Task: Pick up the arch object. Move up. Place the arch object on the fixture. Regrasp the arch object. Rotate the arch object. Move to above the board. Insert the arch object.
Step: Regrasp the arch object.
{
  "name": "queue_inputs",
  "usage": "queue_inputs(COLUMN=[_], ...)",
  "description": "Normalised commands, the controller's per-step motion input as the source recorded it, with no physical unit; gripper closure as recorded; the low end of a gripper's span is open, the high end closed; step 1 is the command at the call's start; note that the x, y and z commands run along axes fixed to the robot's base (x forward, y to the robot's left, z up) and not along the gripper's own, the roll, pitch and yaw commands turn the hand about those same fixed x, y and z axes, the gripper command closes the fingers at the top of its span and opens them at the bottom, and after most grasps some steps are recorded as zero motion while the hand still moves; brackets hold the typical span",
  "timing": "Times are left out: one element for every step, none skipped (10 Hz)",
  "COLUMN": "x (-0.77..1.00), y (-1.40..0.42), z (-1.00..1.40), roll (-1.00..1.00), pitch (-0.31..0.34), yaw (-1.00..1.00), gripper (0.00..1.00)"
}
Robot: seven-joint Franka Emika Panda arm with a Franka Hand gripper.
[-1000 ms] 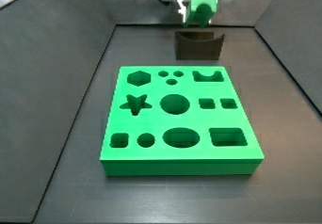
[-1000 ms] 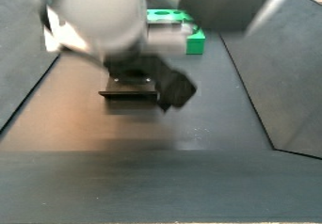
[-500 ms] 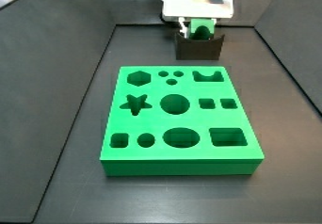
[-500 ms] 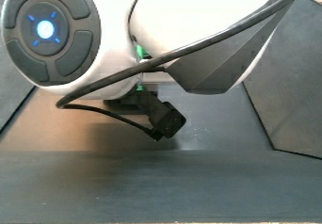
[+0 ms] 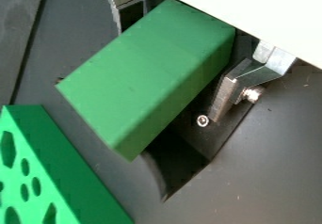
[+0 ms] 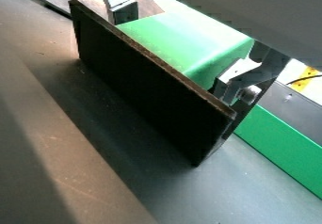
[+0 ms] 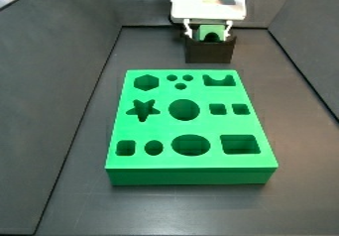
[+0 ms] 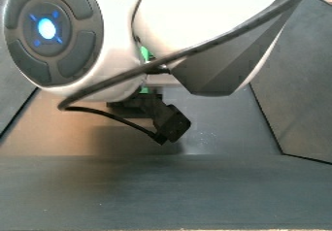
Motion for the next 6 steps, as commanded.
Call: queue_inputs(x=[-0.01,-0.03,-0.03,-0.04,-0.04,-0.03], y=[0.0,0.0,-0.01,0.0,0.0,0.01], z=[1.0,1.0,1.0,1.0,0.95,0.7], roll=[0.0,0.03,0.03,0.03,0.03,0.02], pitch=[-0.036,-0.036,-0.034,-0.024,-0.014,0.005], yaw=[-0.03,-0.01,0.01,0.02,0.03,0.04], gripper=[0.0,0.0,0.0,0.0,0.0,0.0])
